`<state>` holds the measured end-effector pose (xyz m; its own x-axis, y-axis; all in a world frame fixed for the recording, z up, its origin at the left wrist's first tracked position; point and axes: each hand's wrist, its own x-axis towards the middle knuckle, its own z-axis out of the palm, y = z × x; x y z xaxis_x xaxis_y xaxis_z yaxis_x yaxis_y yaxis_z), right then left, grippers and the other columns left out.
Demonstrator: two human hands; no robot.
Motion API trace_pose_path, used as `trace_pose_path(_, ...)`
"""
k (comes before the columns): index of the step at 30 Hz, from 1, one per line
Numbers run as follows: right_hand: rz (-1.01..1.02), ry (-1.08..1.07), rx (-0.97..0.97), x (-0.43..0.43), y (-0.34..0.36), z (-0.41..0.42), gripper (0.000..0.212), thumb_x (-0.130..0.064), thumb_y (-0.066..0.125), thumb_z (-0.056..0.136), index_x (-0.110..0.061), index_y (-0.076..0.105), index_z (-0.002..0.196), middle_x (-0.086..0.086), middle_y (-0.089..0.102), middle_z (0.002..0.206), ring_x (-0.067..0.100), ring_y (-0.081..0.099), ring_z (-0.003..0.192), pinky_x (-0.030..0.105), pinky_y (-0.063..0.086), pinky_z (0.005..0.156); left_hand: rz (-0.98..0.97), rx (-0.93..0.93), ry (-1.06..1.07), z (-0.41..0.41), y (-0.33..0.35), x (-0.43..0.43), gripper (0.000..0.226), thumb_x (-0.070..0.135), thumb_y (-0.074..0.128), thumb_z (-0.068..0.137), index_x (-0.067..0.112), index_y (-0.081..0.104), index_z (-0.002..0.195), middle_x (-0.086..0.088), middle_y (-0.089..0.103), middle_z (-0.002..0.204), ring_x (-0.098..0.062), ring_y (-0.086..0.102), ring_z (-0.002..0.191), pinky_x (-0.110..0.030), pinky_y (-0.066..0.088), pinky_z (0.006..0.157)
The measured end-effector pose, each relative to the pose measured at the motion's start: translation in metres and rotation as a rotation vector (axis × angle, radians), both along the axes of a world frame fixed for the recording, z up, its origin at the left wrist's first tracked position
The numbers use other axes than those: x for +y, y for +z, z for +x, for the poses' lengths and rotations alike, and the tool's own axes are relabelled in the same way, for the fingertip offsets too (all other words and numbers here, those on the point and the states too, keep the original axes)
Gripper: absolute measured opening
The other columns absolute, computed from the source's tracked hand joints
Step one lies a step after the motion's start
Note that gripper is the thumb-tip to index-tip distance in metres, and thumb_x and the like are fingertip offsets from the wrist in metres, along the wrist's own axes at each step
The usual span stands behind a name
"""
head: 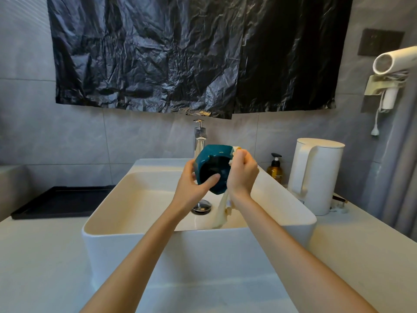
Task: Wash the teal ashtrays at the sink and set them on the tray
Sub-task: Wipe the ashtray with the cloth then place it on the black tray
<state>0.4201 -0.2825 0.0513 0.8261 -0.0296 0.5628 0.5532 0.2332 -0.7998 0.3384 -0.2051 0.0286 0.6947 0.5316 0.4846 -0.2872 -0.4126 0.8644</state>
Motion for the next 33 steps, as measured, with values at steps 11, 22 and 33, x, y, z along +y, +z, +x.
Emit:
trace_pose_path(11, -0.484, -0.188, -0.860, -0.009, 0.005, -0.006, 0.029, -0.029, 0.041, 0.082, -0.014, 0.066, 0.083, 0.003, 0.061, 0.077, 0.020, 0.056, 0.068, 0.029, 0.046, 0.052, 0.330, -0.140, 0.298, 0.002, -0.003, 0.004, 0.020, 0.015, 0.056, 0.068, 0.009, 0.052, 0.086, -0.005, 0.056, 0.069, -0.022, 0.044, 0.061, -0.031, 0.037, 0.055)
trace_pose_path(22, -0.381, 0.122, -0.634, -0.002, 0.013, -0.008, 0.038, -0.035, 0.037, 0.087, -0.022, 0.072, 0.096, -0.005, 0.068, 0.095, 0.009, 0.060, 0.088, 0.028, 0.048, 0.071, 0.210, -0.242, 0.355, -0.003, -0.002, 0.009, 0.023, 0.000, 0.060, 0.071, 0.016, 0.050, 0.084, 0.008, 0.052, 0.065, -0.006, 0.044, 0.058, -0.021, 0.035, 0.053)
trace_pose_path(33, -0.457, -0.198, -0.848, 0.009, 0.013, -0.026, 0.033, -0.030, 0.039, 0.088, -0.024, 0.071, 0.084, -0.009, 0.068, 0.092, 0.013, 0.060, 0.081, 0.025, 0.043, 0.064, 0.242, -0.183, 0.360, -0.001, -0.004, 0.011, 0.027, -0.002, 0.063, 0.072, 0.020, 0.050, 0.083, 0.003, 0.056, 0.068, -0.013, 0.046, 0.060, -0.027, 0.038, 0.054)
